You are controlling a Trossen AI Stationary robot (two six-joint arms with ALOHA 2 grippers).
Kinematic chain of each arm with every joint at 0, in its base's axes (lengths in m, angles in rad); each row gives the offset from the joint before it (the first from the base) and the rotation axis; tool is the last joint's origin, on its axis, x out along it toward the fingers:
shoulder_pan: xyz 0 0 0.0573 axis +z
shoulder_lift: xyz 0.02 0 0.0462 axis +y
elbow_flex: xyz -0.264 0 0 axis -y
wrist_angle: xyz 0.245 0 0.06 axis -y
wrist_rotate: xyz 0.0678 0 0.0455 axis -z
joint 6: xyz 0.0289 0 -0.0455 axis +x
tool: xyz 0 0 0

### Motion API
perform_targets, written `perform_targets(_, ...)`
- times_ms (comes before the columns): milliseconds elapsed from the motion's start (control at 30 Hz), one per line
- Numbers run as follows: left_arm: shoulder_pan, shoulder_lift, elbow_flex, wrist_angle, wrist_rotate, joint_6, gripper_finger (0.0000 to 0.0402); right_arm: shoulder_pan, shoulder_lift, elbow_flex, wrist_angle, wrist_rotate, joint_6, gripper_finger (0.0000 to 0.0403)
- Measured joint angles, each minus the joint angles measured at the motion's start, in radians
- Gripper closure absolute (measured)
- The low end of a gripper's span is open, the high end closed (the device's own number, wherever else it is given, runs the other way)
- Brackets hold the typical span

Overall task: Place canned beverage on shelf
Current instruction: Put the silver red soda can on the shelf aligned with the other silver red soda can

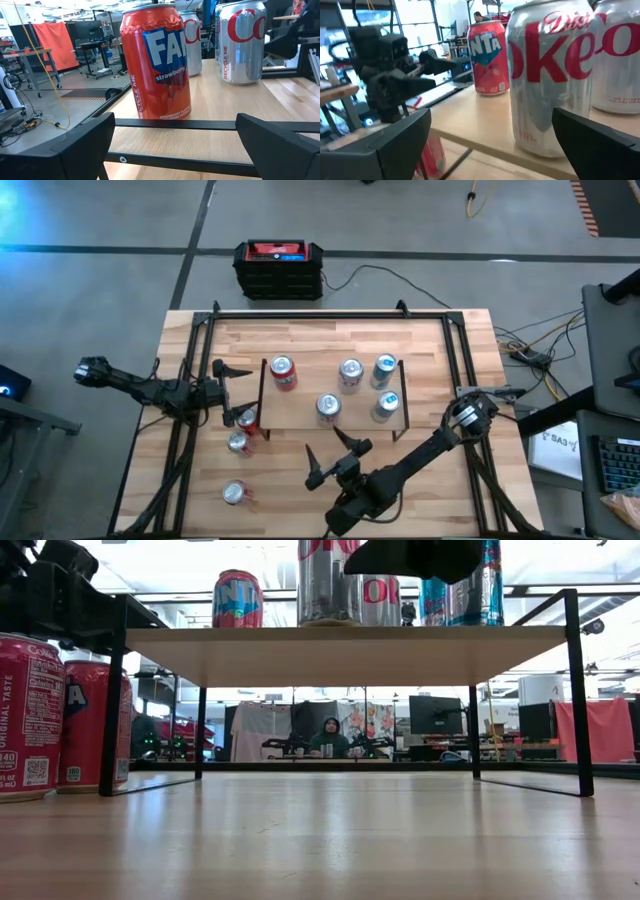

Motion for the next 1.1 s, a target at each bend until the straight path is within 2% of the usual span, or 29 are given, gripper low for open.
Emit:
perform_targets(100,0.0,0.0,0.0,0.0,0.0,0.0,0.0002,0.001,-0.001,-0.016,0.122,0.0,-0.14,0.0003)
perform_targets(200,0.0,0.0,0.0,0.0,0.0,0.0,0.0002,0.0,-0.002,-0.016,0.148,0.001,-0.184,0.0003)
perform_targets(867,0.0,0.0,0.0,0.0,0.0,0.0,0.0002,-0.035,-0.002,-0.019,0.137,0.0,-0.18,0.0003)
perform_targets(1100,0.0,0.0,0.0,0.0,0.0,0.0,0.0002,-0.015,-0.003,-0.019,0.125,0.0,-0.173,0.0003)
